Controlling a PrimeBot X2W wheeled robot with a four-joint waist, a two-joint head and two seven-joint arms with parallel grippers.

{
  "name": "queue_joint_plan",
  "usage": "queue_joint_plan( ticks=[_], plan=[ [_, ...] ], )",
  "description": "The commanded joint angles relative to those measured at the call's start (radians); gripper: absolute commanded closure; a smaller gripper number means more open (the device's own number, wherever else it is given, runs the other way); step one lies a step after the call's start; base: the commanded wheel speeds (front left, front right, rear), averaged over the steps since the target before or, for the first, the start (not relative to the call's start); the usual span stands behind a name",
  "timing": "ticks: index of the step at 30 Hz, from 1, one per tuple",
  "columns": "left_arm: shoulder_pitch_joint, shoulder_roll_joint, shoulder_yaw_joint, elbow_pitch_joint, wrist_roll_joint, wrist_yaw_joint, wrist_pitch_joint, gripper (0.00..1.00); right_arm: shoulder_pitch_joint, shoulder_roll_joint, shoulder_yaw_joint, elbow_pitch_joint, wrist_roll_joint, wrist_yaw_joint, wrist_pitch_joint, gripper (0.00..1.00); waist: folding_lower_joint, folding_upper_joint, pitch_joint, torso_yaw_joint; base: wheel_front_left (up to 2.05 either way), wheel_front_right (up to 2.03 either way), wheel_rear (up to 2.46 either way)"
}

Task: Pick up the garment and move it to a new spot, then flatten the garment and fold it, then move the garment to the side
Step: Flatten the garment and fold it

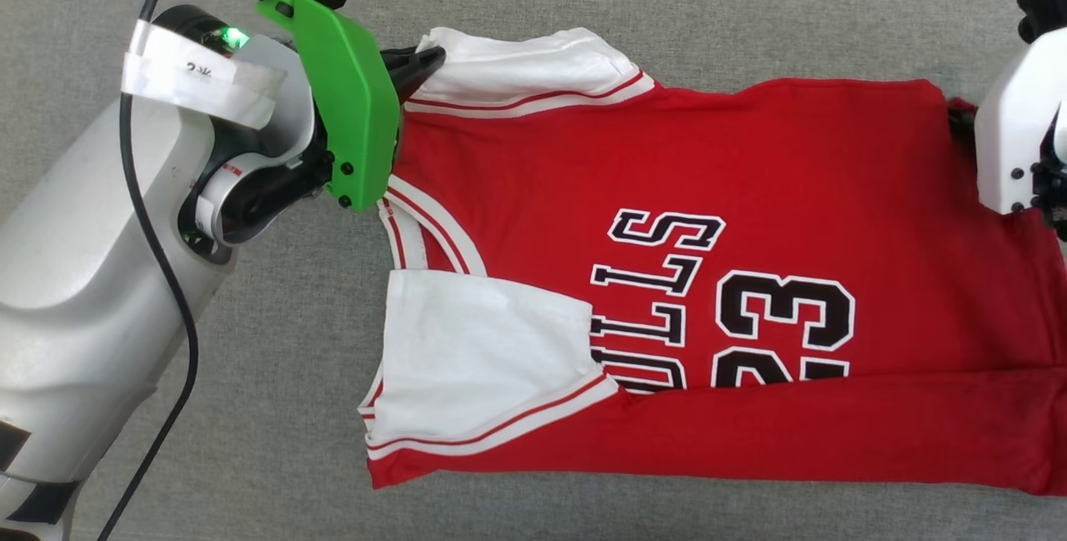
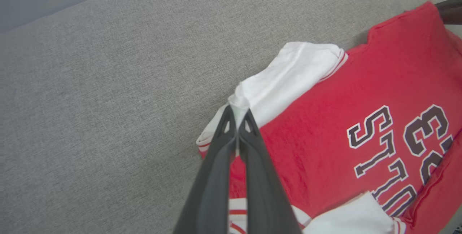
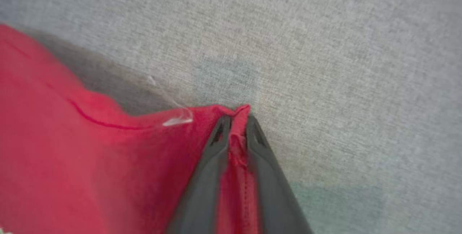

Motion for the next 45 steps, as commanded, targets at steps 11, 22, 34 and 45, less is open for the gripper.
queue_joint_plan(
  ticks=[11,22,34,45],
  plan=[
    [0.05,-0.012,0.023,0.091,-0.006,-0.004,-0.098,1.0,0.034,0.014,-0.051,0.085,0.033,0.0,-0.233,1.0,0.0001,0.0,-0.088,-0.019,0.0,0.0,0.0],
    [0.163,-0.009,0.028,0.13,-0.028,0.003,-0.171,1.0,0.139,-0.004,-0.129,0.086,0.117,0.0,-0.399,1.0,0.0001,0.0,-0.204,-0.037,0.0,0.0,0.0],
    [0.275,0.025,0.016,0.081,-0.038,0.025,-0.194,1.0,0.292,-0.021,-0.162,0.022,0.181,0.0,-0.521,1.0,0.0001,0.0,-0.294,-0.033,0.0,0.0,0.0],
    [0.474,0.095,-0.029,-0.051,-0.049,0.078,-0.186,1.0,0.506,-0.05,-0.171,-0.065,0.256,0.0,-0.542,1.0,0.0001,0.0,-0.342,-0.02,0.0,0.0,0.0]
  ],
)
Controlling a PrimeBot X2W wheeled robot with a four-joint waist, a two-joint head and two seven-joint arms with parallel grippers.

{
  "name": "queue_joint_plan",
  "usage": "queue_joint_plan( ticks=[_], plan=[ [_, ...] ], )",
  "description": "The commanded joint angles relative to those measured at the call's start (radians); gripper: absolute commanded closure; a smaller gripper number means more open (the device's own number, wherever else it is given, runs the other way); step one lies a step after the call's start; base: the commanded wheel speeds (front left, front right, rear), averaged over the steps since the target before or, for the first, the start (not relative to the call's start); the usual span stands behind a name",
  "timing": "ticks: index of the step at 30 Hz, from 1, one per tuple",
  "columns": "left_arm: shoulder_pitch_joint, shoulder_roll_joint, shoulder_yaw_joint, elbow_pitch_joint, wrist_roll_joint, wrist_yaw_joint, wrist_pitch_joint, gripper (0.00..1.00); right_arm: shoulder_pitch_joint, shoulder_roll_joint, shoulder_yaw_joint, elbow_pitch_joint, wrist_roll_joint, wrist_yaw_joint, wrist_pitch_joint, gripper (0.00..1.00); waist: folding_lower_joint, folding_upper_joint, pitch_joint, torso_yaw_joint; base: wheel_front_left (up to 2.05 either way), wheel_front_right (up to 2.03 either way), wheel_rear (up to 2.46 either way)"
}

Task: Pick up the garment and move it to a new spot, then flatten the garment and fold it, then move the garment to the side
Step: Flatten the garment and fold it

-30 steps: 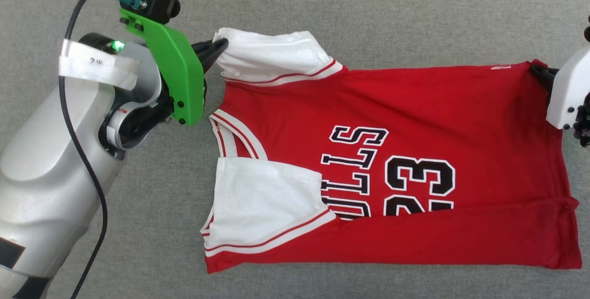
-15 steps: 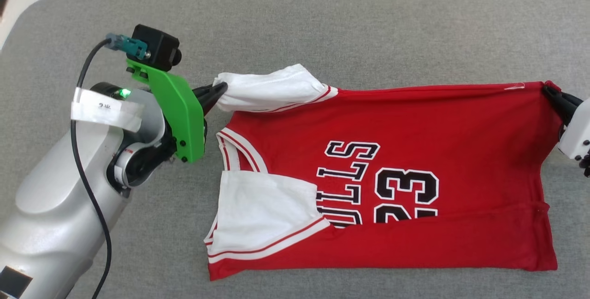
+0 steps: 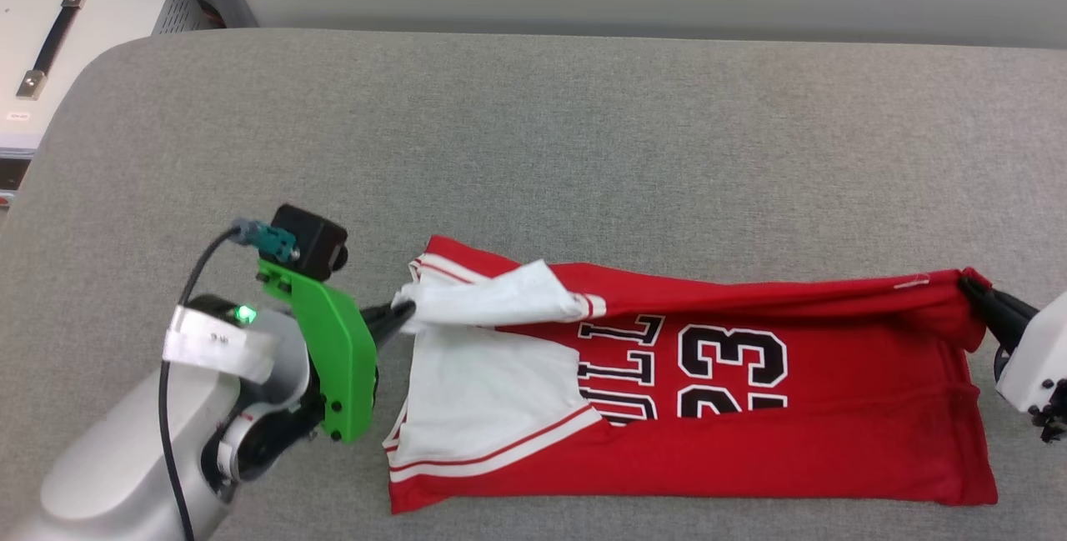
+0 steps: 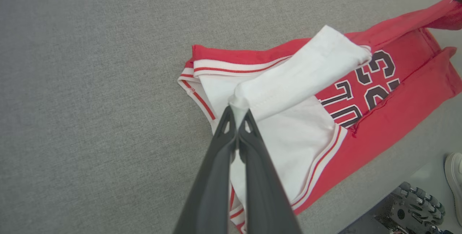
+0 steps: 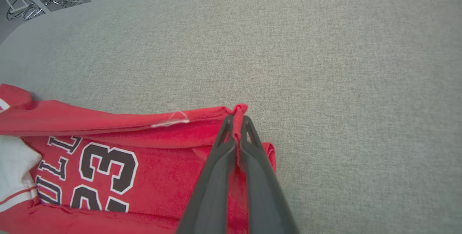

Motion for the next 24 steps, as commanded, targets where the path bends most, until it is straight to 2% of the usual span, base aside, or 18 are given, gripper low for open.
queue_joint_plan(
  ticks=[1,12,24],
  plan=[
    [0.038,0.009,-0.008,-0.012,-0.007,0.01,0.006,1.0,0.029,-0.005,-0.006,-0.014,0.013,-0.001,0.0,1.0,0.0,-0.0001,-0.005,0.003,0.0,0.0,0.0],
    [0.158,0.026,-0.066,-0.049,0.0,0.047,0.017,1.0,0.169,-0.042,0.018,-0.074,0.02,-0.001,0.046,1.0,0.0,-0.0001,-0.012,-0.003,0.0,0.0,0.0],
    [0.174,0.008,-0.105,-0.005,0.012,0.043,0.029,1.0,0.202,-0.058,0.048,-0.085,-0.008,-0.001,0.061,1.0,0.0,-0.0001,-0.003,-0.011,0.0,0.0,0.0]
  ],
)
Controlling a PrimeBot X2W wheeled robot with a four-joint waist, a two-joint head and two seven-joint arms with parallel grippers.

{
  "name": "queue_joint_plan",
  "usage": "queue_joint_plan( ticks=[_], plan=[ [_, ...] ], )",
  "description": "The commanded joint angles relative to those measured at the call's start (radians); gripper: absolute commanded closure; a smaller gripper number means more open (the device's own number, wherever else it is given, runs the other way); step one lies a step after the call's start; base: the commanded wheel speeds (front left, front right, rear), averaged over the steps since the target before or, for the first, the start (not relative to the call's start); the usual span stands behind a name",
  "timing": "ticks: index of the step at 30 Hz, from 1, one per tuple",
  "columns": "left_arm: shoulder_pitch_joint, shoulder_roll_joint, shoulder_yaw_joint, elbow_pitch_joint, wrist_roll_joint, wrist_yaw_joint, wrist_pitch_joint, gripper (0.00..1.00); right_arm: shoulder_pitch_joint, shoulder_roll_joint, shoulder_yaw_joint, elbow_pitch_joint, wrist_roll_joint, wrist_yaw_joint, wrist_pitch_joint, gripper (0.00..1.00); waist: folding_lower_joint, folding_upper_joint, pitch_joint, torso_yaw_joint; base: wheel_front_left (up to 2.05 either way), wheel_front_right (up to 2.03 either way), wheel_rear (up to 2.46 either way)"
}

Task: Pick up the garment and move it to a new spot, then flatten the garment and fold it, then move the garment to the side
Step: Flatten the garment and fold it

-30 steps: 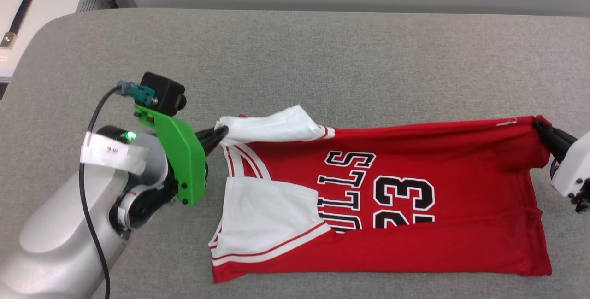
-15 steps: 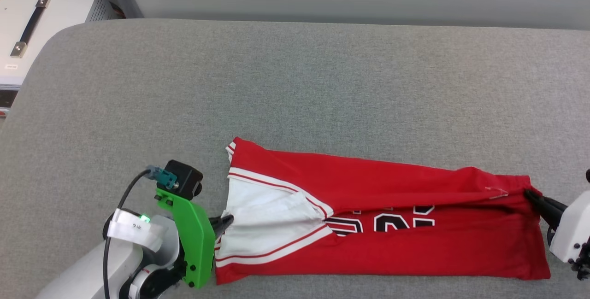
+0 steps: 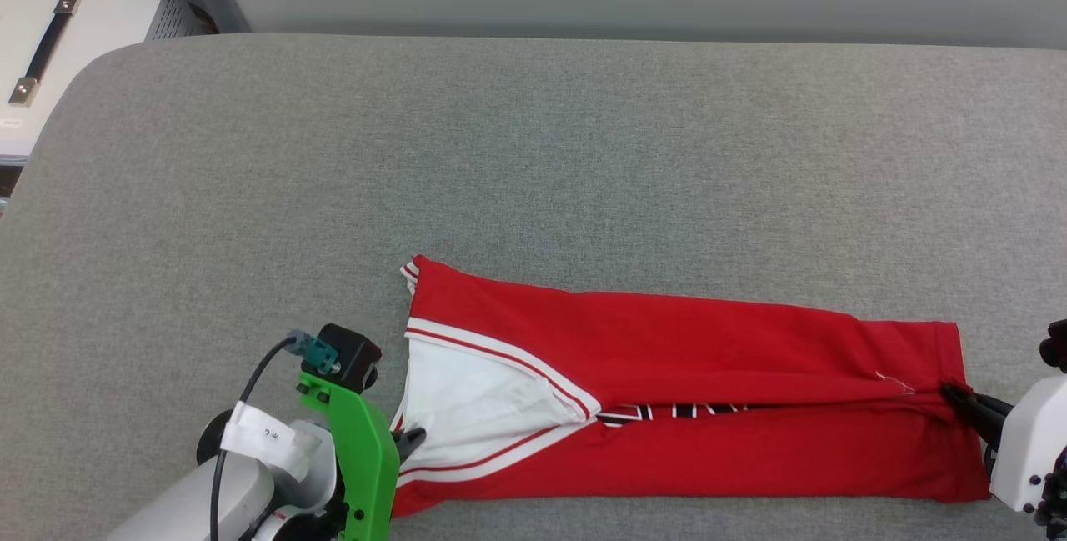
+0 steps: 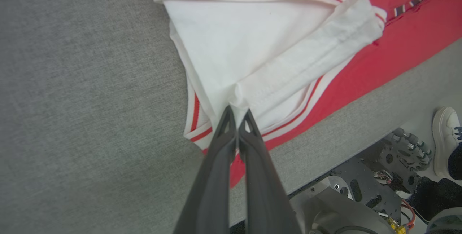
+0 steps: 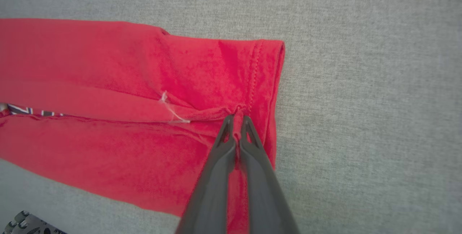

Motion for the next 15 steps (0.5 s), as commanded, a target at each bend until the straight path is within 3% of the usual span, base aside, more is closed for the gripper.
queue_joint_plan(
  ticks=[1,3,4,5,6,8,15],
  plan=[
    [0.016,-0.007,-0.003,0.008,0.009,-0.001,0.002,1.0,0.013,-0.007,0.005,-0.001,-0.014,-0.001,-0.002,1.0,0.0,0.0,0.002,0.0,0.0,0.0,0.0],
    [0.015,-0.012,-0.009,0.015,0.014,-0.002,0.001,1.0,0.017,-0.012,0.013,0.005,-0.032,-0.001,-0.007,1.0,0.0,0.0,0.004,0.001,0.0,0.0,0.0],
    [0.015,-0.016,-0.012,0.018,0.016,-0.003,0.0,1.0,0.019,-0.01,0.016,0.01,-0.038,-0.001,-0.011,0.85,0.0,0.0,0.005,0.001,0.0,0.0,0.0],
    [0.014,-0.019,-0.015,0.021,0.019,-0.005,-0.001,1.0,0.021,-0.007,0.018,0.013,-0.041,-0.001,-0.015,0.35,0.0,0.0,0.006,0.002,0.0,0.0,0.0],
    [0.013,-0.022,-0.02,0.025,0.024,-0.006,-0.003,1.0,0.023,0.0,0.016,0.02,-0.039,-0.001,-0.019,0.0,0.0,0.0,0.007,0.003,0.0,0.0,0.0],
    [0.012,-0.028,-0.025,0.031,0.033,-0.008,-0.01,0.0,0.026,0.011,0.016,0.023,-0.034,-0.001,-0.022,0.0,0.0,0.0,0.007,0.004,0.0,0.0,0.0],
    [0.022,-0.049,-0.01,0.043,0.032,-0.006,-0.068,0.0,0.04,0.021,0.001,0.015,-0.031,-0.001,-0.027,0.0,0.0,0.0,-0.017,0.003,0.0,0.0,0.0]
  ],
)
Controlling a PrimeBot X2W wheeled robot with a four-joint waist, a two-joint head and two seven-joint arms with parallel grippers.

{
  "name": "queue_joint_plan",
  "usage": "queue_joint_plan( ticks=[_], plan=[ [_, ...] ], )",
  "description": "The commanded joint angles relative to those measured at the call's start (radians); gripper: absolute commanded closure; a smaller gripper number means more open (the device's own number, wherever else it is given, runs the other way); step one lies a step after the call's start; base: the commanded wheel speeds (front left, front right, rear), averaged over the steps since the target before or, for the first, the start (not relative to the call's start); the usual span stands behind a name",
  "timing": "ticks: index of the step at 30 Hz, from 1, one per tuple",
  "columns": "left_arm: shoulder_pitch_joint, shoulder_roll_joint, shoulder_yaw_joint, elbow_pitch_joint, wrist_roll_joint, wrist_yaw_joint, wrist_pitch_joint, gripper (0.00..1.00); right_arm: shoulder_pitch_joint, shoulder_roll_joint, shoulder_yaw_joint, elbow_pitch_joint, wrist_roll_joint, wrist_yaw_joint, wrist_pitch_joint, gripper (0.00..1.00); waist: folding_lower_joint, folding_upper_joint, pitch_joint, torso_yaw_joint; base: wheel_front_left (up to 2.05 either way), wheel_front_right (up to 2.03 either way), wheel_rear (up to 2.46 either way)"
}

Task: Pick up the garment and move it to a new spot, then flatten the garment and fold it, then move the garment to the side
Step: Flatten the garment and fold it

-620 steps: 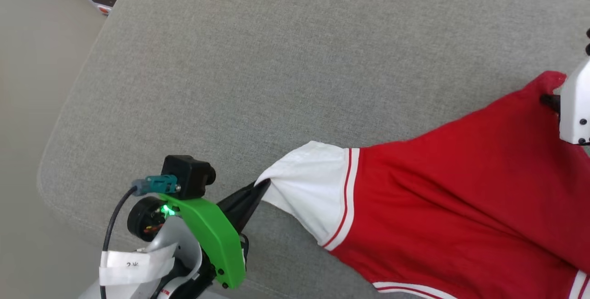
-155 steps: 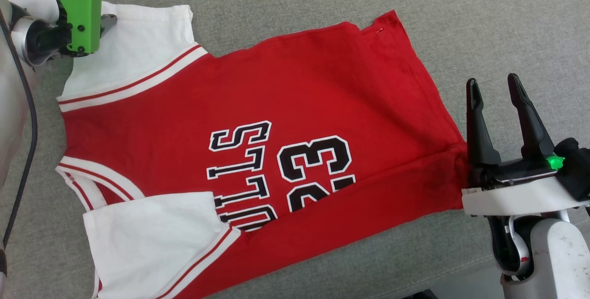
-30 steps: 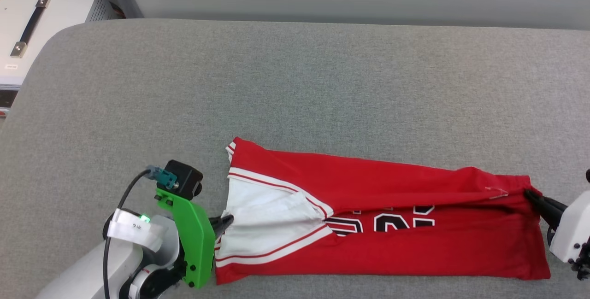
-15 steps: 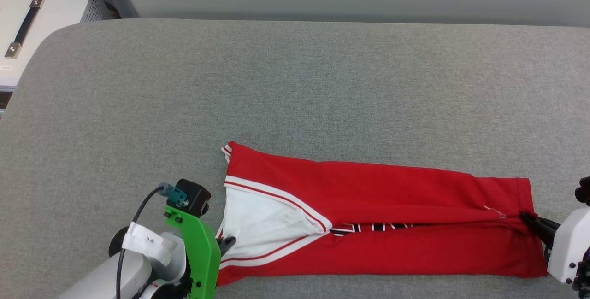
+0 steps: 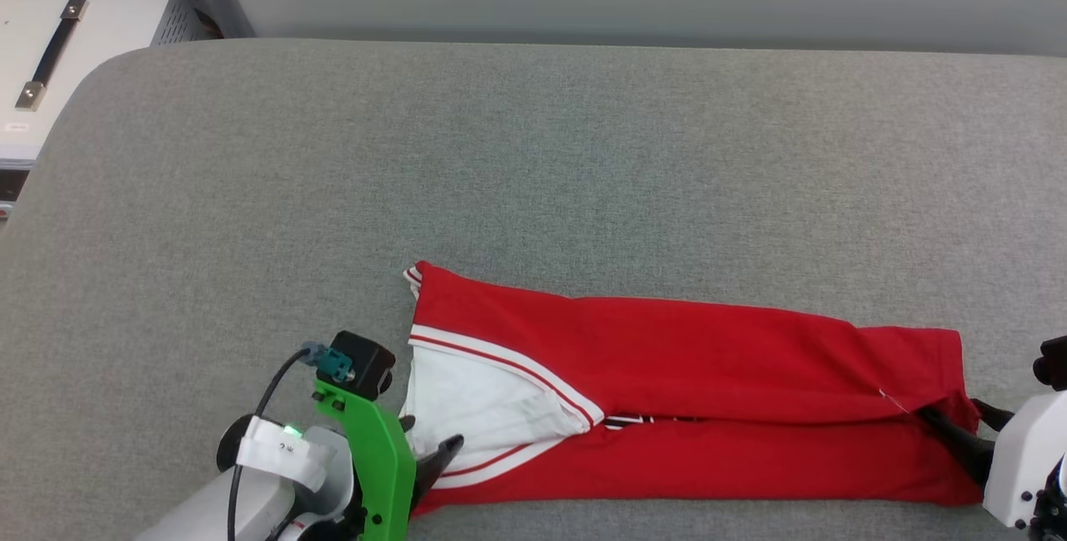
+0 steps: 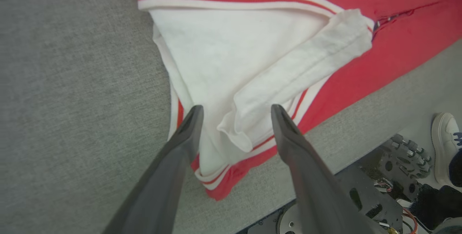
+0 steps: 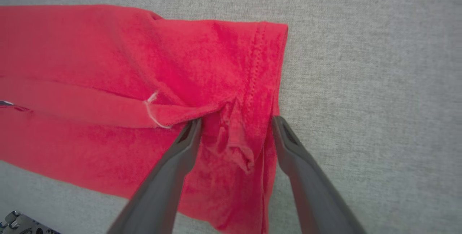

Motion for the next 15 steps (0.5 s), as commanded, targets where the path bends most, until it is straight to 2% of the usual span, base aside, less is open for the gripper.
queue_joint_plan(
  ticks=[1,9,15],
  plan=[
    [0.016,-0.007,0.014,-0.001,0.006,0.002,-0.021,0.0,0.019,0.002,-0.006,-0.008,0.001,-0.001,-0.001,0.0,0.0,0.0,-0.013,0.0,0.0,0.0,0.0],
    [0.01,-0.044,0.106,-0.029,0.018,0.035,-0.205,0.0,0.061,0.025,-0.088,-0.09,0.004,-0.001,0.05,0.0,0.0,0.0,-0.057,0.007,0.0,0.0,0.0],
    [0.024,-0.063,0.162,-0.024,0.083,0.053,-0.412,0.0,0.104,0.088,-0.207,-0.145,-0.017,-0.001,0.145,0.0,0.0,0.0,-0.075,0.014,0.0,0.0,0.0]
  ],
)
